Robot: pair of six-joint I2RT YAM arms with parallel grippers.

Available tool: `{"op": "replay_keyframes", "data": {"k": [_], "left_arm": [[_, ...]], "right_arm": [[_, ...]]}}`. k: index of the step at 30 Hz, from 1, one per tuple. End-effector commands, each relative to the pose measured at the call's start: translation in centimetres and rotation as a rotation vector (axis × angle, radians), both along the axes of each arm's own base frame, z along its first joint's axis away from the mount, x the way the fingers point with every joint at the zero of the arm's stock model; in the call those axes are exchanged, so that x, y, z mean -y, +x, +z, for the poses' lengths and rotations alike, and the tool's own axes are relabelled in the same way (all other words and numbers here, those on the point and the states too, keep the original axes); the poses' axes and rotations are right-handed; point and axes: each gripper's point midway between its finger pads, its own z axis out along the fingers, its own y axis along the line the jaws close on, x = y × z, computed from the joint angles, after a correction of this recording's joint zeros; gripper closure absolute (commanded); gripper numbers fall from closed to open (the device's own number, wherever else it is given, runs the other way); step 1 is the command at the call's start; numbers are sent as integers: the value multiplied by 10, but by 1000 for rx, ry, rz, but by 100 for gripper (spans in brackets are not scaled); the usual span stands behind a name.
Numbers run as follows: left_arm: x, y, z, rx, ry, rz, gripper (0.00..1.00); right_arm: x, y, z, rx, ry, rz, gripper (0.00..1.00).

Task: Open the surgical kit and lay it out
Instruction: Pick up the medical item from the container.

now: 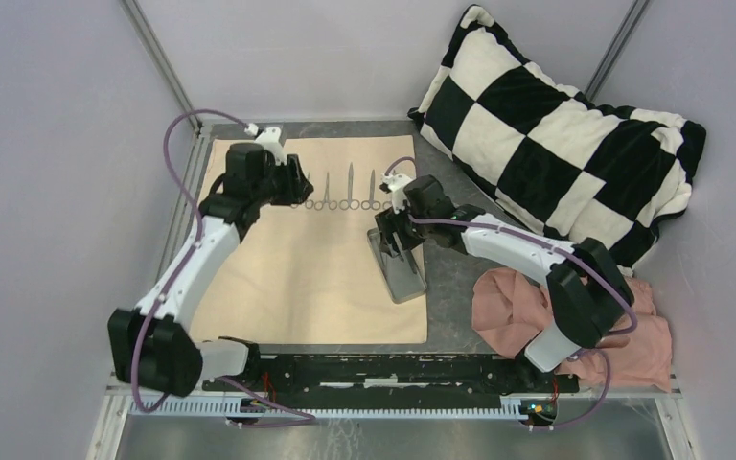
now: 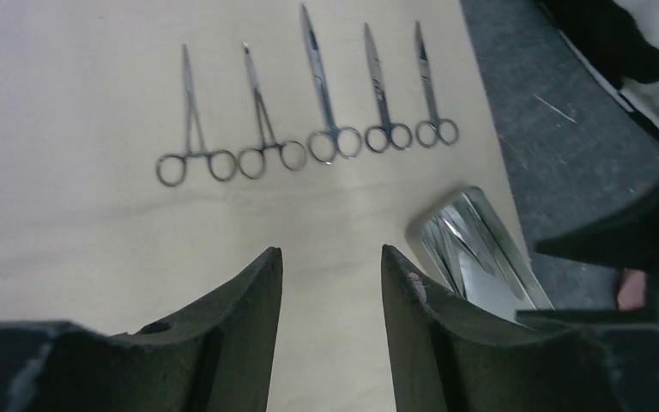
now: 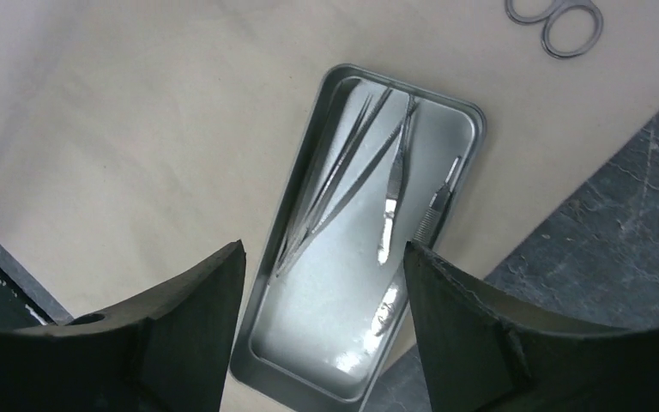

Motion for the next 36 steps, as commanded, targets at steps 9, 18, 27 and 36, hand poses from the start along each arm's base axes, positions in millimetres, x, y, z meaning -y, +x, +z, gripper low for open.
{"op": "replay_keyframes", "data": {"k": [9,18,27,36], "left_arm": [[27,-66,-11,137,-152,-143,46],[31,-69,-5,156,-153,-158,45],[33,-68,-17,113,-152,-162,45],[41,-65,-18,63,-231,-135,45]], "right_arm": [[-4,45,-32,17,-184,-175,57],[-8,47,-49,6,-219,-140,62],[-14,55,-60,24,-235,-128,74],[-14,41,-45,62,-153,-82,96]]}}
